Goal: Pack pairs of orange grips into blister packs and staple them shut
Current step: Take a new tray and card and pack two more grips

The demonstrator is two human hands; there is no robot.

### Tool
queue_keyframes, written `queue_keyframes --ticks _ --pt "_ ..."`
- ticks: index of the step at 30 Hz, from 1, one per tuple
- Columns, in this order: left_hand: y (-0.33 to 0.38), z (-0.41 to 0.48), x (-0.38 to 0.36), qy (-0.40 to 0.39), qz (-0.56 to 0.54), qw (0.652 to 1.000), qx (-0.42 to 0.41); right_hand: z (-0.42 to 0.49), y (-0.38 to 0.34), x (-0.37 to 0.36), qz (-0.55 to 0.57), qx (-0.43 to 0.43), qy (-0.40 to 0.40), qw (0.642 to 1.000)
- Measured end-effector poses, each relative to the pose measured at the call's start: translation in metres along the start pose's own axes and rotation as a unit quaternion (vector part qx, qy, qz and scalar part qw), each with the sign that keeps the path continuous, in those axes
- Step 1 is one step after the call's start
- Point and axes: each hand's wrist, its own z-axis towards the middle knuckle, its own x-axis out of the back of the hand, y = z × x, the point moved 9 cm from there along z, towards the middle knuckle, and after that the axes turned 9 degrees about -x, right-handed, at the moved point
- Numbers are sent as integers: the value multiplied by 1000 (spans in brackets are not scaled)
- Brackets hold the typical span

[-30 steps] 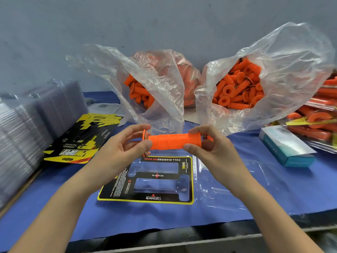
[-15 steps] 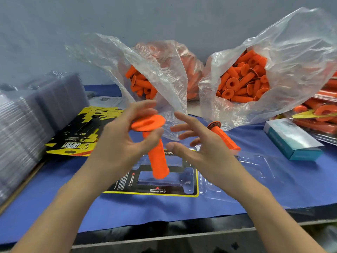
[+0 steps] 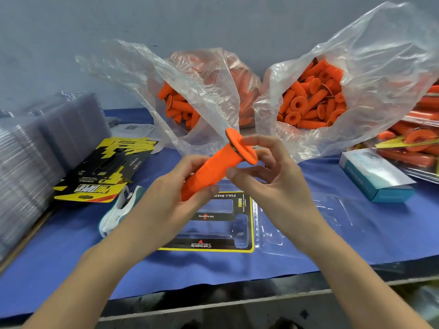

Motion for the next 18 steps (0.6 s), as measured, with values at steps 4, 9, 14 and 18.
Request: queue_keyframes --ticks 4,9,14,18 --pt "-14 -13 1 -94 93 991 -14 1 18 30 -52 -74 -30 995" --pt "-15 -26 -22 -169 222 958 -73 -2 44 41 -200 -75 -9 977" --pt "-36 -29 -35 -218 194 956 -40 -10 58 19 -416 -8 -61 907" --pt "-46 -32 -43 -233 198 951 -36 -15 67 5 -489 16 -101 866"
